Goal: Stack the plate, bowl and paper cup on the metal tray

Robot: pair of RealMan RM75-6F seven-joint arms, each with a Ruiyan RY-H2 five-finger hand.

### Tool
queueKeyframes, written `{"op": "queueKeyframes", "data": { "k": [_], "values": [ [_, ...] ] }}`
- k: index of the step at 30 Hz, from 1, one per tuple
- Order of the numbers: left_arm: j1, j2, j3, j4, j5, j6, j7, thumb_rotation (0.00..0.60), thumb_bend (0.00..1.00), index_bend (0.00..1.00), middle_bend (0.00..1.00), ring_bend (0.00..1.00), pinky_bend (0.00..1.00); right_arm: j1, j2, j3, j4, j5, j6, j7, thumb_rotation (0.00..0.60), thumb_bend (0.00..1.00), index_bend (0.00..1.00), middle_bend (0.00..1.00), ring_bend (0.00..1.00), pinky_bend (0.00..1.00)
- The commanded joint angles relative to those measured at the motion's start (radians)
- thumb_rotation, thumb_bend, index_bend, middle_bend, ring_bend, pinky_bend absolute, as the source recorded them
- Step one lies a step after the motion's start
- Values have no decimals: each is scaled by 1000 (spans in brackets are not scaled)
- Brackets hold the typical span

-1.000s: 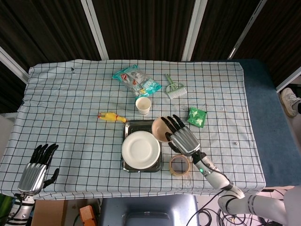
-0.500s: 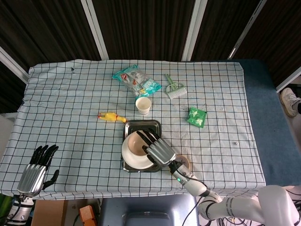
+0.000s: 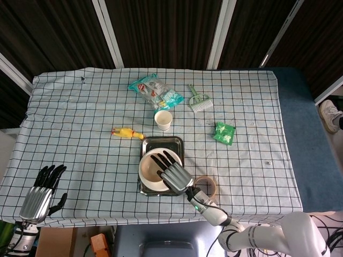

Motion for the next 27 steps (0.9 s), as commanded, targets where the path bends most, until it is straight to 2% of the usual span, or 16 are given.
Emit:
{"op": "queueKeyframes", "data": {
  "k": [1,4,8,11,14,20,27],
  "values": [
    [0,0,-1,1,1,1,-2,600,425,0,68,0,26,-6,16,-2,-18,-1,8,-3,600,467,362,0,0,0],
    [0,-1,0,2,1,-1,-3,600,423,0,68,0,26,-12,41,-1,-44,-8,24,-4,600,466,291,0,0,0],
    [-2,-2,-2,2,0,-4,1,600,425,0,68,0,26,-21,82,6,-78,-10,42,6,600,466,263,0,0,0],
    [-1,-4,-2,3,-2,-4,3,600,424,0,68,0,26,-29,112,30,-99,0,65,21,600,466,254,0,0,0],
    [-2,-3,-5,4,-7,-8,1,600,424,0,69,0,25,-24,125,76,-89,34,74,28,600,447,262,0,0,0],
    [-4,4,-11,9,-24,-21,-9,600,423,0,68,0,25,35,107,186,-5,126,47,-9,600,415,279,0,0,0],
    [-2,17,-24,14,-54,-31,-18,600,423,0,69,0,25,147,1,269,209,188,24,-45,600,329,295,0,0,0]
  ]
}}
